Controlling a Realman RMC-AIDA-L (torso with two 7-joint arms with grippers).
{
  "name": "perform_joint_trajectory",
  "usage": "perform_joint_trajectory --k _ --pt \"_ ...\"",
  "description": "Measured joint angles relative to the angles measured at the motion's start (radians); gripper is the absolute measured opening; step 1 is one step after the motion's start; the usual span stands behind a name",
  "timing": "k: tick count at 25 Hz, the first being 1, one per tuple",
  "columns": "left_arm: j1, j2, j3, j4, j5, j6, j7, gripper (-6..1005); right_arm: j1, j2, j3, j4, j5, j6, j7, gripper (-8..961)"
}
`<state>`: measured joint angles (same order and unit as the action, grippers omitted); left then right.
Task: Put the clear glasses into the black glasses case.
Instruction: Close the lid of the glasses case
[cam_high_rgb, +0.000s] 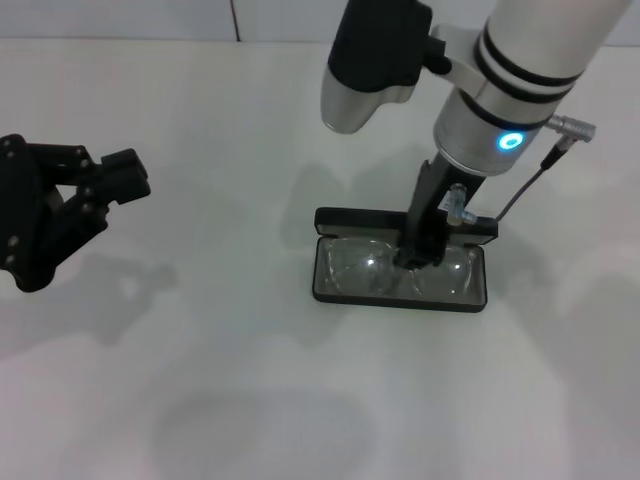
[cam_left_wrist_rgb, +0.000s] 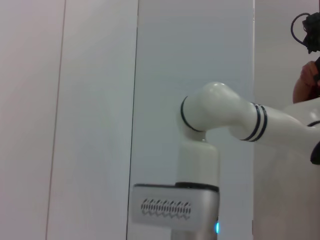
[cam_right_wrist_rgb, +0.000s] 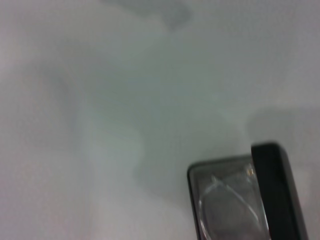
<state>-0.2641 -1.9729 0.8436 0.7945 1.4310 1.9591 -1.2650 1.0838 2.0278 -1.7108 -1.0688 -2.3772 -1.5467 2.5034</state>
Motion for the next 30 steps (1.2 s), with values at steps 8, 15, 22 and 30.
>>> perform_joint_trajectory --k 8,15,22,30 --pt "-0.026 0.000 0.000 0.002 -0.004 0.000 -0.014 74 -0.166 -0.004 0.097 -0.270 0.013 -0.080 -0.016 203" --pt "-0.079 -0.003 0.001 -0.004 -0.001 -0.002 -0.054 74 -0.421 -0.009 0.327 -0.546 0.178 -0.142 -0.106 212" --pt "-0.194 -0.037 0.008 -0.050 0.048 -0.093 -0.093 103 -0.676 -0.006 0.773 -0.544 0.542 -0.142 -0.336 221" --pt "-0.413 -0.093 0.008 -0.153 0.316 -0.318 -0.165 150 -0.767 -0.016 1.121 -0.127 0.842 -0.180 -0.603 231"
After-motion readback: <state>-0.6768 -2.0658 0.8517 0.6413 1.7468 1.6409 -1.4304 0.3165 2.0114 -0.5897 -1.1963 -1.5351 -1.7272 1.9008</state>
